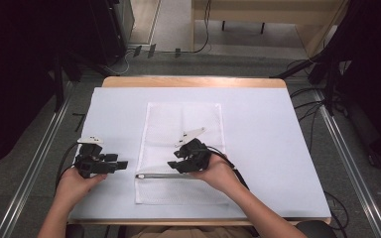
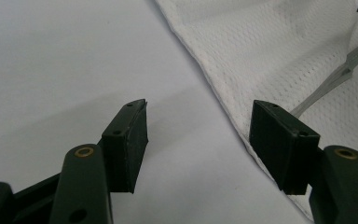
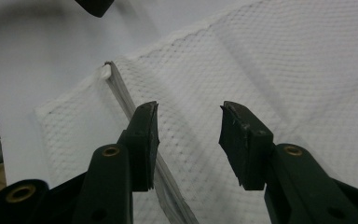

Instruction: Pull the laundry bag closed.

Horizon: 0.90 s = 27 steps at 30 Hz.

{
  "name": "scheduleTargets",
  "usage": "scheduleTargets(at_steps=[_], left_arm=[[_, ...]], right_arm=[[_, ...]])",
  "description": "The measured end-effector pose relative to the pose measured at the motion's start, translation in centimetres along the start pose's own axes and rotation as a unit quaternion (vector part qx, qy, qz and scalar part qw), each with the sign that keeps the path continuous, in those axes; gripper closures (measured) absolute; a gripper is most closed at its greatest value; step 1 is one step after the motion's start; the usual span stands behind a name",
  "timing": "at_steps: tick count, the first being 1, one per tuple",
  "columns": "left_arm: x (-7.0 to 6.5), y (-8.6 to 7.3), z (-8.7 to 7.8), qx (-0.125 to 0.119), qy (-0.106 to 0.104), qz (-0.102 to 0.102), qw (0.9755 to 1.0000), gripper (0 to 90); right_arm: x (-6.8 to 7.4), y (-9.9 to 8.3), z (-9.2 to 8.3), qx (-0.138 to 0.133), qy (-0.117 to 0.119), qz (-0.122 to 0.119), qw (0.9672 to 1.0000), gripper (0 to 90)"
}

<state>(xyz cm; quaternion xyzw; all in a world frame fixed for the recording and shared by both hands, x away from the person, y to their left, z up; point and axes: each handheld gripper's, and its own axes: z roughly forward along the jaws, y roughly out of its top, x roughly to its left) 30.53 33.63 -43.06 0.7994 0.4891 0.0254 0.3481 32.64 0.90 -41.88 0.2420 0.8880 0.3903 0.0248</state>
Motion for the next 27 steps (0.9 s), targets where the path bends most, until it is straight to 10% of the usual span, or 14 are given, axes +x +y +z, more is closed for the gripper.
scheduleTargets(at_steps=[27], left_arm=[[0.0,0.0,0.1,0.000,0.000,0.000,1.0000,37.6]], right_arm=[[2.7,0.7,3.8,0.014,0.048,-0.004,0.9987,67.3]])
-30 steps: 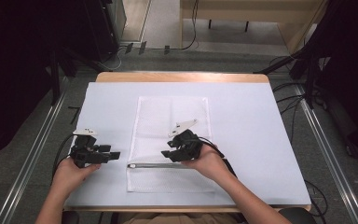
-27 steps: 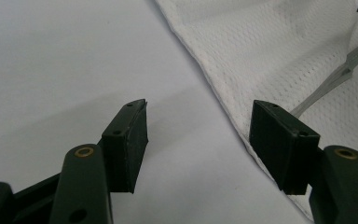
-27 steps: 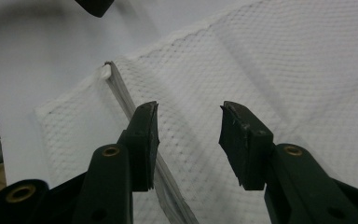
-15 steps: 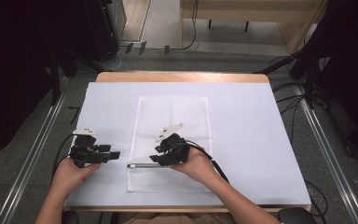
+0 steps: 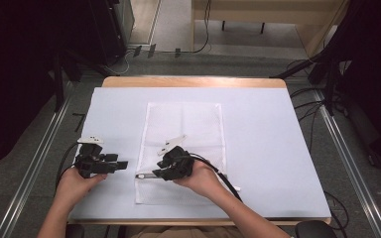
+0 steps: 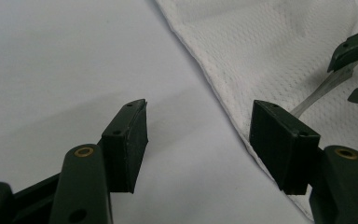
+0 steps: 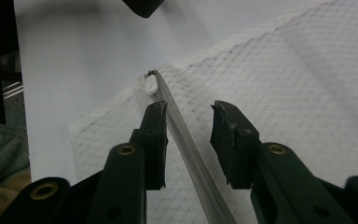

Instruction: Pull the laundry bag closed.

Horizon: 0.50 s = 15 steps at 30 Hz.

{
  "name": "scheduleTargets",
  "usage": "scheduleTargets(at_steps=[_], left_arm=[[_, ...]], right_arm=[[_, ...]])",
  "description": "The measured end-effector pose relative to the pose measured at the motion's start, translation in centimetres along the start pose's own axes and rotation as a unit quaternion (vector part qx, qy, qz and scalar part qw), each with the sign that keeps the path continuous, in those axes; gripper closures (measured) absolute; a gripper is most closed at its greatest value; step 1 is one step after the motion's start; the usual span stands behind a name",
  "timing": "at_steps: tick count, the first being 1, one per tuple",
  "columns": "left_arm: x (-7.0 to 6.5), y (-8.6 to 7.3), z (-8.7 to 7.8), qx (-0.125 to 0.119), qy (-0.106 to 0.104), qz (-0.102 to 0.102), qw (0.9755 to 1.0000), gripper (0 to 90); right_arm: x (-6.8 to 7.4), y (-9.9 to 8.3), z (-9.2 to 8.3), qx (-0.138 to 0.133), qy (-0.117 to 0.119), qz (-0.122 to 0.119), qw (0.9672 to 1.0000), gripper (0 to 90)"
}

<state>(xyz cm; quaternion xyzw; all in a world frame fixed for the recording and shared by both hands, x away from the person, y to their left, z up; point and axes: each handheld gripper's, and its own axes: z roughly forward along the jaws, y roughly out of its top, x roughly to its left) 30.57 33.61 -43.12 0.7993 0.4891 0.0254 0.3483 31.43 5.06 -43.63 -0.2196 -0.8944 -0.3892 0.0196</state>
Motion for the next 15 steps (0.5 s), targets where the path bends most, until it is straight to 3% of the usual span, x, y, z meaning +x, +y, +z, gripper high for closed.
scheduleTargets(at_steps=[15], left_arm=[[0.0,0.0,0.0,0.000,-0.001,0.001,1.0000,37.6]], right_arm=[[1.2,-0.1,2.6,0.011,0.017,0.007,0.9998,70.3]])
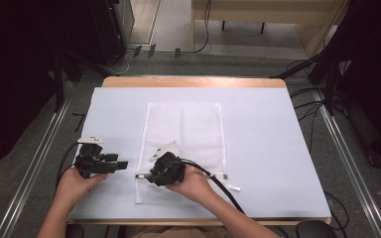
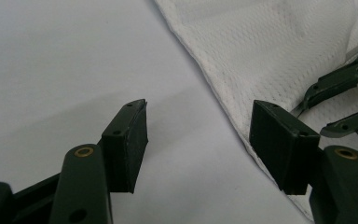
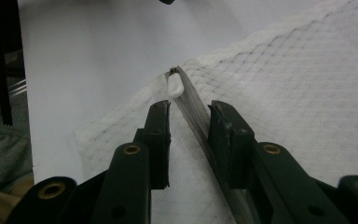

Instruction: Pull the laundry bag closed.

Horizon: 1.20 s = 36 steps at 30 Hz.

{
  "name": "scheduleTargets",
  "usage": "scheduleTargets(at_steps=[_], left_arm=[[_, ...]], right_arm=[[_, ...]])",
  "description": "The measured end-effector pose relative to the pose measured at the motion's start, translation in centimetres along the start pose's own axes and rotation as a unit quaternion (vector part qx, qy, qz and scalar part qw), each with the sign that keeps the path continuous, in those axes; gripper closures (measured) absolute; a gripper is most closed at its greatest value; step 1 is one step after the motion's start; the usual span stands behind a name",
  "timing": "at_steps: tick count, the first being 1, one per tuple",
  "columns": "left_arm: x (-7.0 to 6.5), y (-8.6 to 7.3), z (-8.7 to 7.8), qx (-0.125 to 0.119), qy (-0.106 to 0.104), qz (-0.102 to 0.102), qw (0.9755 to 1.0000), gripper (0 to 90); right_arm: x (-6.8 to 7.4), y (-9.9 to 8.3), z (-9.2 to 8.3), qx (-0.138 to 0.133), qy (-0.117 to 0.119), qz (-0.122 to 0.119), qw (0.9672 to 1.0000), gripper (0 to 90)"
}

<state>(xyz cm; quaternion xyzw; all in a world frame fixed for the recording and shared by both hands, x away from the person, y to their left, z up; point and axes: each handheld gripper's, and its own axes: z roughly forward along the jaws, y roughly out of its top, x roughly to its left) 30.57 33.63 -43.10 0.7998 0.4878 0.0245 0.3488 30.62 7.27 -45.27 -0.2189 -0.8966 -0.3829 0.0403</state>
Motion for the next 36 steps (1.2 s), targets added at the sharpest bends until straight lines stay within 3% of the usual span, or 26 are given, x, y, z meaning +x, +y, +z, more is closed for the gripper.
scheduleTargets(at_steps=[12,23,32,36], left_arm=[[0.0,0.0,0.0,0.001,-0.002,-0.005,1.0000,39.1],[0.0,-0.1,0.0,0.000,-0.003,-0.004,1.0000,40.2],[-0.1,-0.2,0.1,0.002,-0.003,0.006,1.0000,41.5],[-0.2,-0.2,0.1,0.001,-0.006,0.010,0.9999,41.6]], right_arm=[[0.7,0.2,1.8,0.007,0.013,-0.006,0.9999,72.2],[0.8,1.0,2.7,0.001,0.017,0.006,0.9998,74.1],[0.4,1.8,3.3,0.013,0.010,0.018,0.9997,85.8],[0.4,1.9,3.1,0.014,0.011,0.013,0.9998,86.9]])
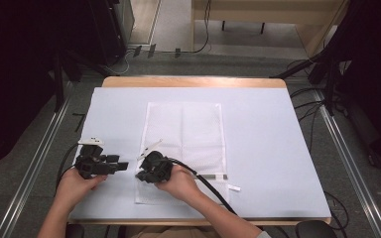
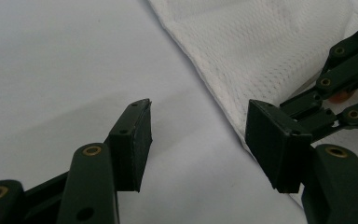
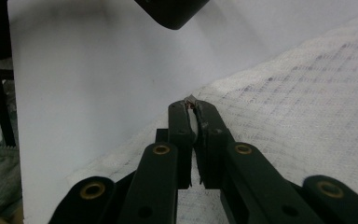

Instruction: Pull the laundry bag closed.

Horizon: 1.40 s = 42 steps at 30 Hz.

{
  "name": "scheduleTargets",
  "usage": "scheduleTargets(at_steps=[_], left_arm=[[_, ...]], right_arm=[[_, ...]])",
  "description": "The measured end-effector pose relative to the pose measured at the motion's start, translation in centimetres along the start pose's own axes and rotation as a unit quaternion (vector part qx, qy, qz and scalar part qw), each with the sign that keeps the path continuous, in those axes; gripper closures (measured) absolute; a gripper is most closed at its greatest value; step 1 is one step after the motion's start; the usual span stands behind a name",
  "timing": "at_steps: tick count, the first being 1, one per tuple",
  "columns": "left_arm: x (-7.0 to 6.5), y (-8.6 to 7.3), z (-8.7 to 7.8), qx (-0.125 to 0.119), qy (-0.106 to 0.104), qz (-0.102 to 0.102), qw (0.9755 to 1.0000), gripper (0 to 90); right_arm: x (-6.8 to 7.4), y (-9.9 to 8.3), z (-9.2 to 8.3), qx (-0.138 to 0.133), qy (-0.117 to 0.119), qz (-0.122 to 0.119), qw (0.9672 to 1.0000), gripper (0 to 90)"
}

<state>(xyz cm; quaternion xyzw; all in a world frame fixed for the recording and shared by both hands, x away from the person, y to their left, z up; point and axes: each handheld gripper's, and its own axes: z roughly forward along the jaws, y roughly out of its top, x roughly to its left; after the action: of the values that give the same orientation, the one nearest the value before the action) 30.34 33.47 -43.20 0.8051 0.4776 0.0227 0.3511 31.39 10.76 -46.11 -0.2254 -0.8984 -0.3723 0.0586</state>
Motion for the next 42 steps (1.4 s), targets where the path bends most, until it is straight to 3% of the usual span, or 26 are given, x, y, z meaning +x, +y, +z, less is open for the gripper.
scheduleTargets(at_steps=[3,9,14,21,26,37,42], left_arm=[[0.0,0.1,0.0,0.002,-0.009,-0.012,0.9999,41.8],[-0.8,0.0,0.0,0.002,-0.033,0.030,0.9990,43.2],[-1.2,0.1,0.0,0.010,-0.043,0.036,0.9984,45.2],[-1.8,0.2,0.4,0.020,-0.072,0.043,0.9963,46.8],[-2.0,0.2,1.0,0.046,-0.077,0.044,0.9950,48.8],[-2.7,0.4,1.9,0.068,-0.090,0.056,0.9920,56.4],[-3.0,0.5,2.0,0.075,-0.089,0.070,0.9908,66.9]], right_arm=[[0.0,0.2,-0.5,-0.006,0.000,-0.008,1.0000,86.9],[0.0,0.7,-1.4,-0.016,-0.004,-0.015,0.9998,86.9],[-0.2,1.0,-2.0,-0.021,-0.010,-0.013,0.9996,86.9],[-0.5,1.5,-2.6,-0.034,-0.013,-0.015,0.9992,86.9],[-0.5,1.8,-2.9,-0.039,-0.015,-0.010,0.9991,86.9],[-0.3,2.1,-3.2,-0.044,0.003,-0.017,0.9989,86.9],[-0.1,2.1,-3.3,-0.038,0.018,-0.029,0.9987,86.9]])
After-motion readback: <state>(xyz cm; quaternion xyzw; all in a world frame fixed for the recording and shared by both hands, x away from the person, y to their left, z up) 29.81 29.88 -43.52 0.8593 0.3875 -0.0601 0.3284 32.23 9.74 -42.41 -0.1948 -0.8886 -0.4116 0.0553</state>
